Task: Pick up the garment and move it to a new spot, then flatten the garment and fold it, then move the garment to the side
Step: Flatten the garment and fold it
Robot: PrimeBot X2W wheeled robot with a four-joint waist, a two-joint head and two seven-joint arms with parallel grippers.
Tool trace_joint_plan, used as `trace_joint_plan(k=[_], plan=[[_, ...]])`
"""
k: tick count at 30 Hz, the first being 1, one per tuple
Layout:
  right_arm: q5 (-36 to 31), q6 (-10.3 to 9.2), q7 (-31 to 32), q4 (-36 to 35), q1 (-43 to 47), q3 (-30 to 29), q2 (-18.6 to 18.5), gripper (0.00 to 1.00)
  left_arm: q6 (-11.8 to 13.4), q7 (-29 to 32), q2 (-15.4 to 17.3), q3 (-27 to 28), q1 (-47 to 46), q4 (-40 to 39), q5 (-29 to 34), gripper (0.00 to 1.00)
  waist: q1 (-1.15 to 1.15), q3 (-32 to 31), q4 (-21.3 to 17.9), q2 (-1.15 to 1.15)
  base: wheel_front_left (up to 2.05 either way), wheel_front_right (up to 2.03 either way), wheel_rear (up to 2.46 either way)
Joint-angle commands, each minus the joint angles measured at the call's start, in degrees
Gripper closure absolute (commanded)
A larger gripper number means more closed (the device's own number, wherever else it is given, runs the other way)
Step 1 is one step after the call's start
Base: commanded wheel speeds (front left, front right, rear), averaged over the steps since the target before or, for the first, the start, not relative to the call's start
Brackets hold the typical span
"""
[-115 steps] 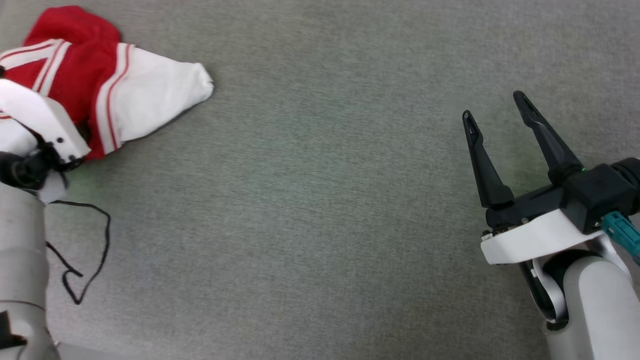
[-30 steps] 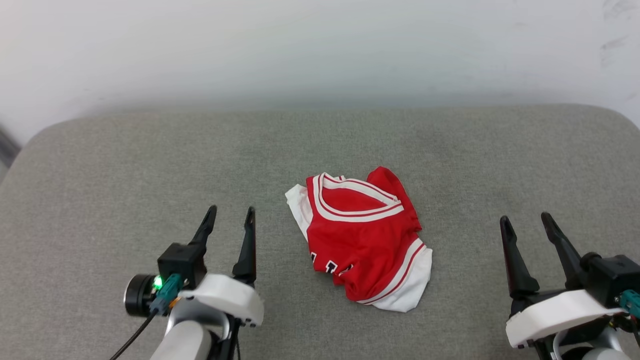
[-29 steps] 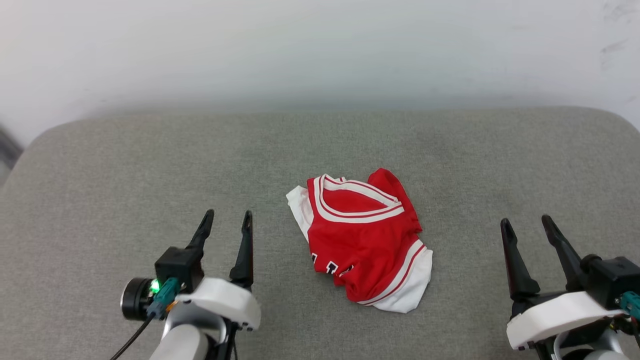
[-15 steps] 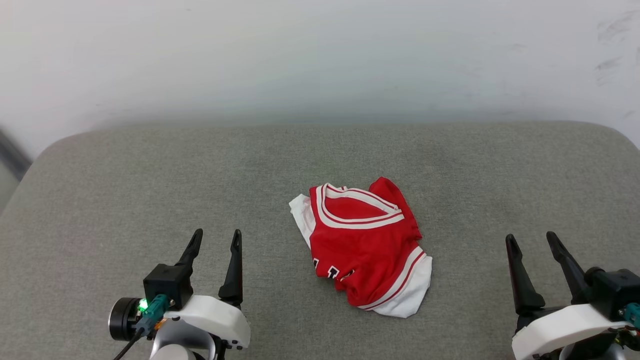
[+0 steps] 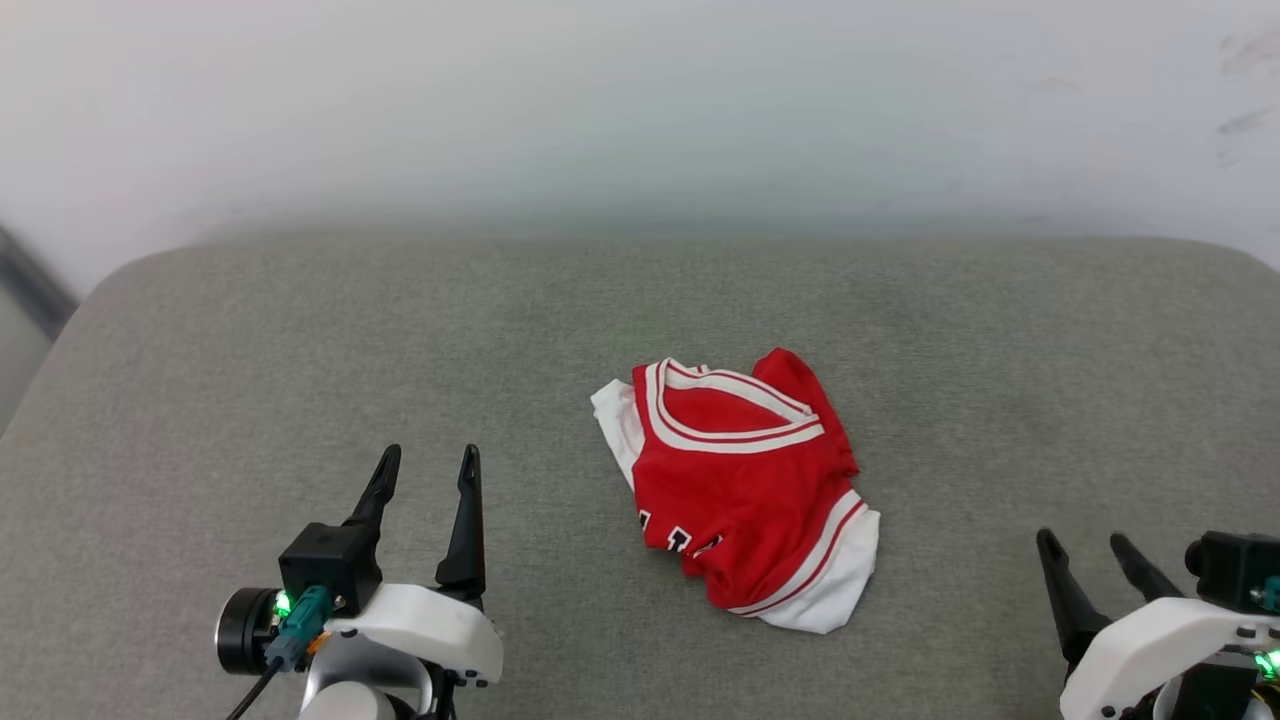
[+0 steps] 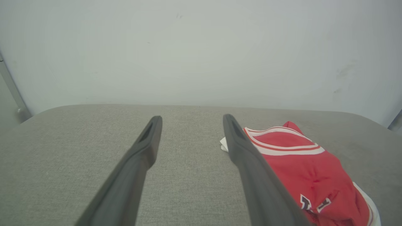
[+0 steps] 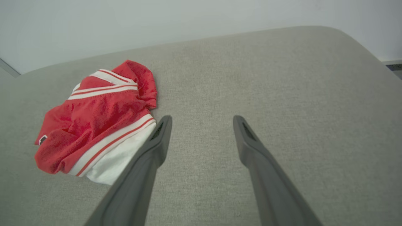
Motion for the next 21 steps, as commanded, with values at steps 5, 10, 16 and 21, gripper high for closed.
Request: trace_joint_plan(k=[5,10,16,21], plan=[[1.5,-0.02,13.1,1.9,-3.4,-0.7,-2.0,0.00,0.2,-1.0,-0.9,0.0,-1.6,-1.0,0.2,0.00,0.00,2.1,2.8,0.00,0.00,0.00,0.00],[5.4,-0.02,25.4,4.2,-7.7,2.1,-4.3,0.00,-0.4,-1.7,-2.1,-0.4,-3.4,-1.0,0.6,0.00,0.00,4.7,6.2,0.00,0.00,0.00,0.00],[8.4,-0.02,31.4,9.1,-12.2,6.8,-5.8,0.00,-1.6,-2.3,-3.9,-1.3,-6.1,-0.2,1.2,0.00,0.00,8.0,10.2,0.00,0.00,0.00,0.00],[10.0,-0.02,31.7,15.8,-14.7,9.8,-5.6,0.00,-2.6,-2.6,-5.0,-1.4,-7.3,0.9,1.6,0.00,0.00,9.4,12.0,0.00,0.00,0.00,0.00]])
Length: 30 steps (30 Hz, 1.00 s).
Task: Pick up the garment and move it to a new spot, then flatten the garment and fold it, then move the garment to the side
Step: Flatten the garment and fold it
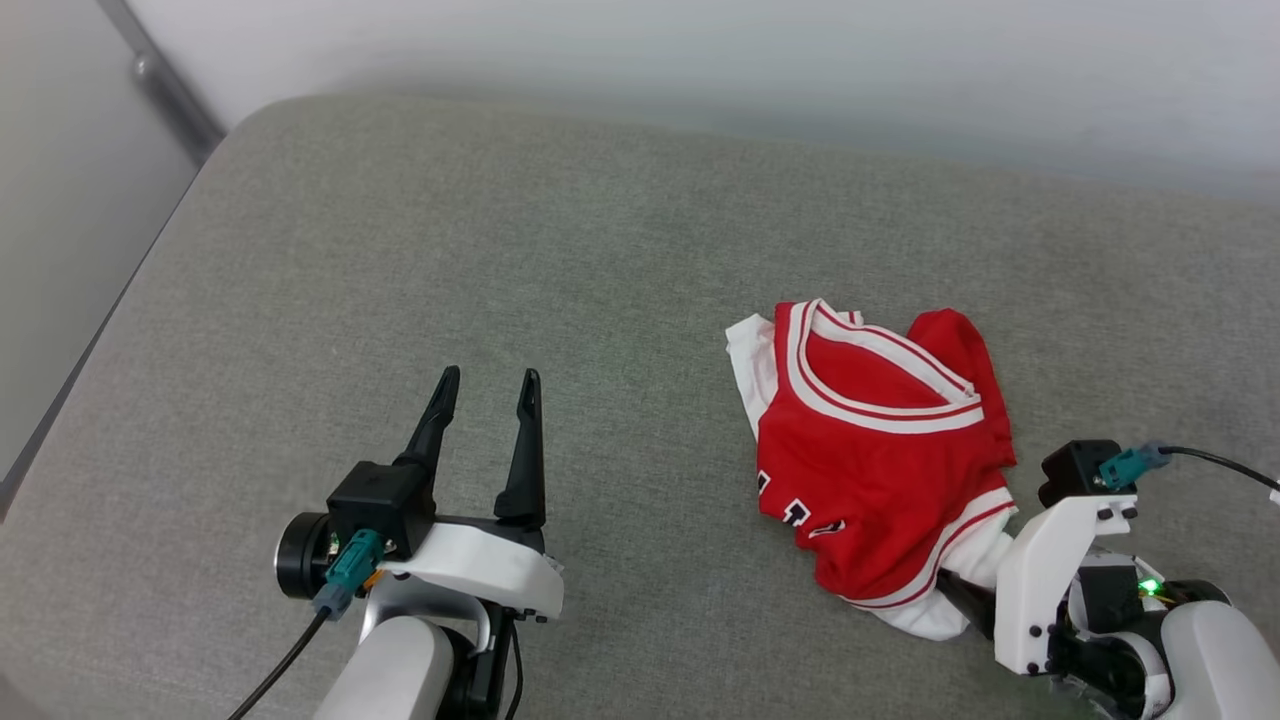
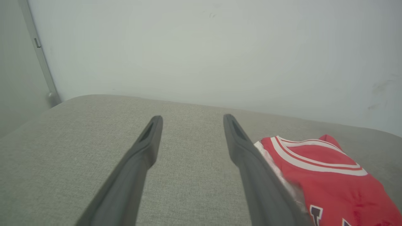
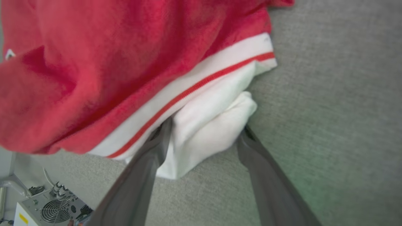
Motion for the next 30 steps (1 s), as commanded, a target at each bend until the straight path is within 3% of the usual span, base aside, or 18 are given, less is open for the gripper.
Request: trace_joint_plan(k=[1,5,6,7,8,15,20,25,30], plan=[[0.6,-0.03,0.4,1.9,-0.1,0.4,0.2,0.00,-0.3,-0.3,-0.2,0.1,-0.6,0.1,0.4,0.00,0.00,0.7,0.8,0.00,0.00,0.00,0.00],[1.9,-0.04,1.2,7.9,0.1,1.9,1.1,0.00,-0.7,-0.4,-0.6,0.7,-0.4,0.9,0.6,0.00,0.00,1.0,1.1,0.00,0.00,0.00,0.00],[2.0,-0.04,1.1,8.6,0.2,2.4,1.2,0.34,-0.7,-0.4,-0.7,0.9,-0.3,1.0,0.6,0.00,0.00,0.9,1.0,0.00,0.00,0.00,0.00],[2.4,-0.04,1.0,9.0,0.1,2.9,1.2,0.75,-0.7,-0.4,-0.8,1.1,-0.1,1.1,0.6,0.00,0.00,0.7,0.9,0.00,0.00,0.00,0.00],[2.9,-0.01,0.6,8.9,-0.1,3.2,1.3,1.00,-0.7,-0.4,-0.7,1.4,0.2,1.1,0.7,0.00,0.00,0.5,0.7,0.00,0.00,0.00,0.00],[1.6,-0.03,-4.6,-0.5,-3.1,2.3,-3.1,1.00,-0.7,-0.4,-0.5,2.7,1.9,0.9,1.4,0.00,0.00,-1.4,-2.2,0.00,0.00,0.00,0.00],[-0.5,-0.02,-5.3,-7.8,-2.4,-2.4,-4.8,1.00,-1.0,-0.3,-0.3,3.5,2.7,0.7,1.4,0.00,0.00,-2.3,-5.1,0.00,0.00,0.00,0.00],[-2.6,-0.03,-4.0,-10.3,1.6,-12.5,-3.1,1.00,-1.3,-0.3,-0.3,3.5,2.8,0.9,1.6,0.00,0.00,-2.6,-6.9,0.00,0.00,0.00,0.00],[-3.2,-0.02,-4.7,-4.7,6.1,-21.5,0.8,1.00,-1.2,-0.3,-0.4,3.4,2.9,1.4,1.5,0.00,0.00,-2.6,-7.7,0.00,0.00,0.00,0.00]])
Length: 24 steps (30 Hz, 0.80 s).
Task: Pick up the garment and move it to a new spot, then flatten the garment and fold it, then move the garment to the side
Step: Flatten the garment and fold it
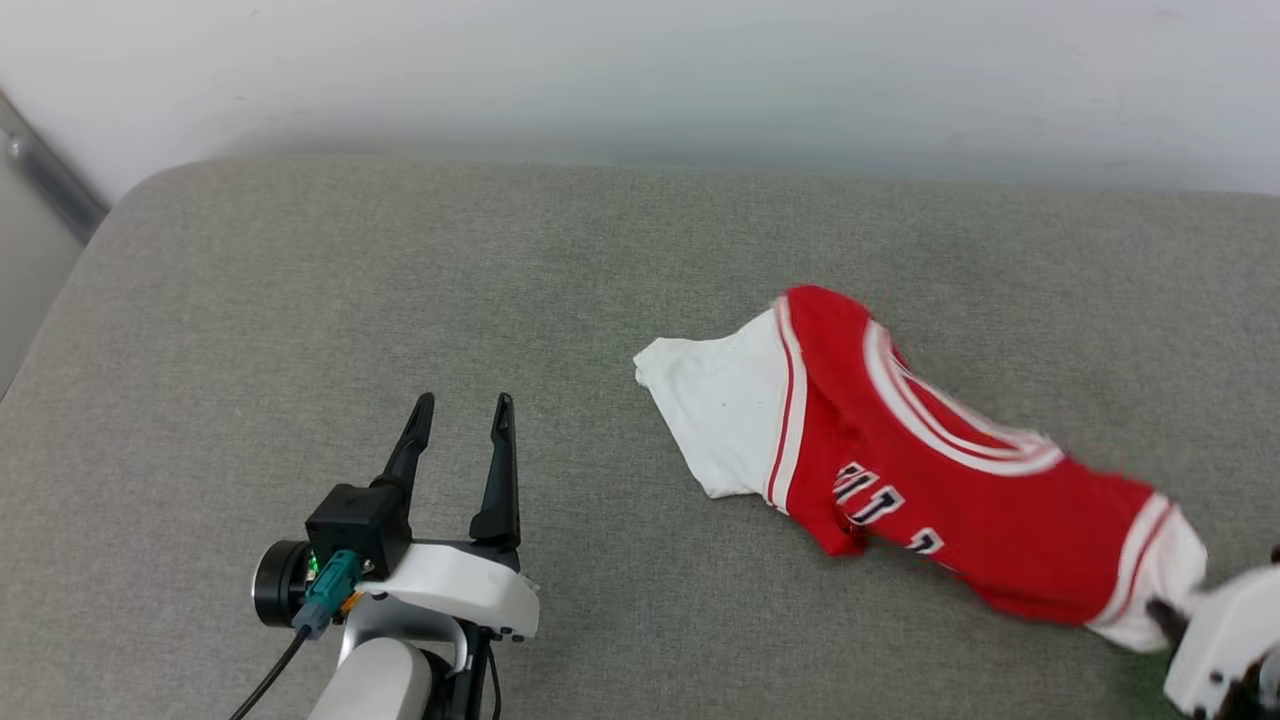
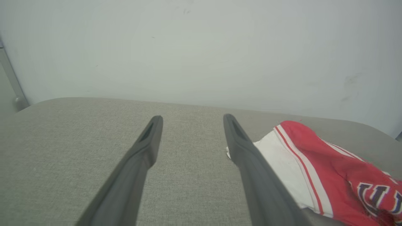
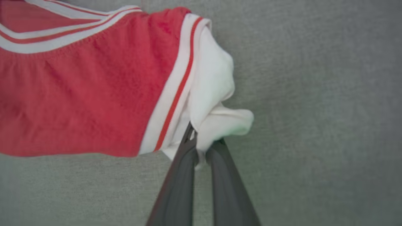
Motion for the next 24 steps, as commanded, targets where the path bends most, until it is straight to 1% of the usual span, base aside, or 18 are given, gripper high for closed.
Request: trace_joint_plan(k=[1,3,4,5,9,13,15,16,21,24], plan=[[-0.9,-0.02,-1.2,1.3,0.9,-1.0,0.1,1.00,0.0,-0.1,0.1,0.1,0.5,0.2,0.1,0.00,0.00,0.0,-0.1,0.00,0.00,0.00,0.00],[-1.0,-0.02,-2.9,4.5,1.6,-2.2,1.4,0.98,0.1,-0.1,0.3,0.2,0.7,0.3,0.0,0.00,0.00,-0.1,-0.3,0.00,0.00,0.00,0.00],[-1.3,-0.02,-4.2,6.0,1.7,-2.5,1.7,0.53,0.3,-0.1,0.4,0.4,0.8,0.4,-0.1,0.00,0.00,-0.1,-0.5,0.00,0.00,0.00,0.00],[-1.3,-0.02,-5.4,7.4,1.5,-2.7,2.0,0.00,0.4,-0.1,0.6,0.5,0.9,0.3,-0.2,0.00,0.00,-0.1,-0.7,0.00,0.00,0.00,0.00],[-1.3,-0.03,-11.7,10.2,0.4,-2.2,2.4,0.00,0.8,-0.1,1.0,0.8,1.9,0.2,-0.3,0.00,0.00,-0.4,-1.4,0.00,0.00,0.00,0.00],[-1.8,-0.03,-19.1,8.4,1.0,-0.4,1.2,0.00,1.0,-0.1,1.4,1.1,3.2,0.4,-0.8,0.00,0.00,-1.8,-2.1,0.00,0.00,0.00,0.00],[-2.3,-0.03,-23.2,6.8,1.7,0.6,0.9,0.00,1.3,0.1,1.6,1.2,3.9,0.3,-0.9,0.00,0.00,-2.6,-2.4,0.00,0.00,0.00,0.00],[-3.5,-0.03,-28.1,4.1,2.6,1.3,0.9,0.00,1.7,0.5,2.1,1.5,5.1,-0.1,-1.3,0.00,0.00,-3.8,-2.7,0.00,0.00,0.00,0.00],[-5.9,-0.03,-34.5,-2.5,4.6,4.8,1.9,0.00,2.5,1.3,3.0,2.0,6.8,-0.8,-1.6,0.00,0.00,-5.6,-3.1,0.00,0.00,0.00,0.00],[-6.5,-0.02,-36.7,-6.4,6.5,7.2,2.6,0.00,2.9,2.0,3.5,2.3,7.5,-1.3,-1.8,0.00,0.00,-6.3,-3.2,0.00,0.00,0.00,0.00]])
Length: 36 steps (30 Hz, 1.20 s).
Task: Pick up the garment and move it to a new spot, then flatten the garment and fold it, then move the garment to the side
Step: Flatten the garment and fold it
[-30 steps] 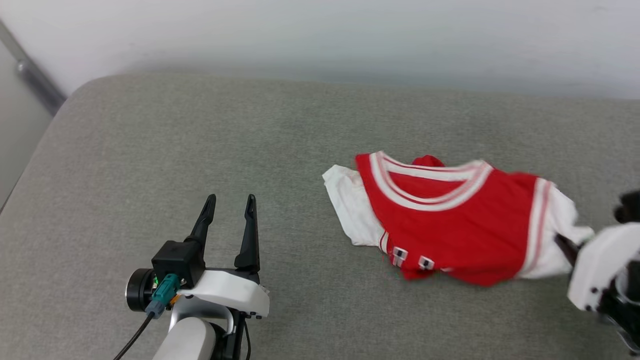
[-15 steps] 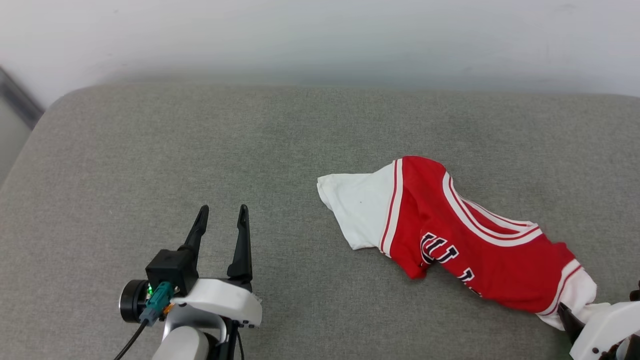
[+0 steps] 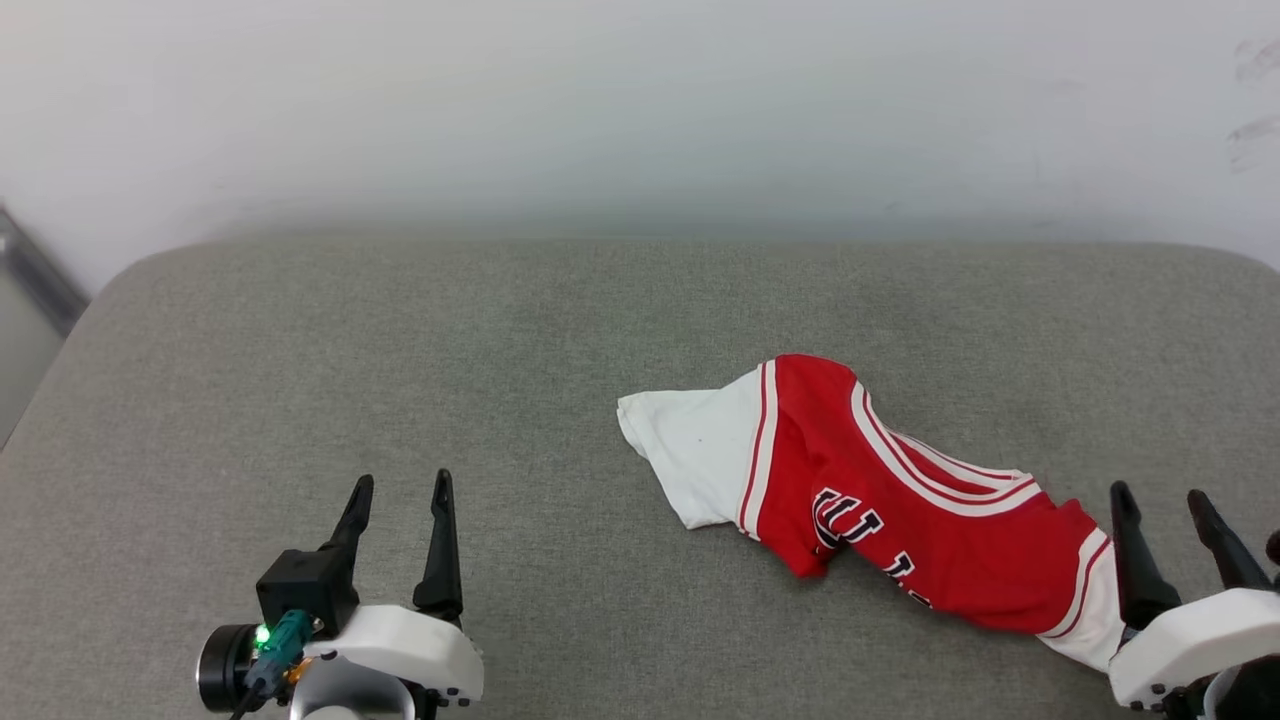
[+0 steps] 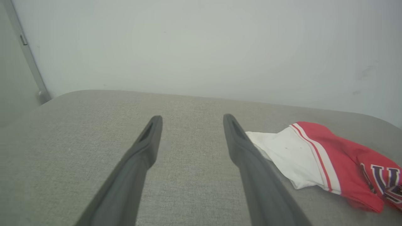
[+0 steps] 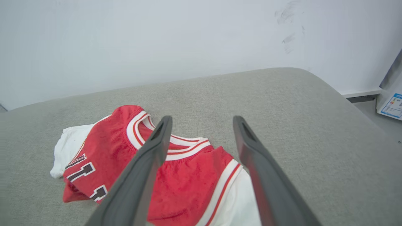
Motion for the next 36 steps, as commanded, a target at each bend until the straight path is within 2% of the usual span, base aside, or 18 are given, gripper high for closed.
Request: trace_joint_plan(k=[1,11,18,28,36], plan=[[-0.1,-0.04,-0.8,-1.8,1.5,1.1,0.5,0.00,0.4,0.3,0.3,0.1,0.9,-0.3,-0.1,0.00,0.00,-0.3,0.0,0.00,0.00,0.00,0.00],[-2.1,-0.04,-1.2,-12.0,7.3,6.5,2.1,0.00,1.2,2.2,1.3,0.4,1.3,-0.6,-0.8,0.00,0.00,-0.8,-1.3,0.00,0.00,0.00,0.00],[-2.2,-0.03,-0.1,-15.1,7.2,7.9,2.4,0.00,-0.5,5.4,1.0,-1.6,-3.1,0.7,-0.8,0.00,0.00,-0.1,-2.7,0.00,0.00,0.00,0.00],[-1.5,-0.03,0.0,-17.3,2.7,7.7,2.4,0.00,-7.5,17.4,-1.4,-6.9,-22.4,9.6,-2.2,0.00,0.00,6.9,-4.9,0.00,0.00,0.00,0.00],[-0.4,-0.03,-0.9,-16.9,-0.9,8.3,2.4,0.00,-12.8,33.2,-1.2,-8.9,-37.8,22.8,-4.9,0.00,0.00,14.1,-7.9,0.00,0.00,0.00,0.00]])
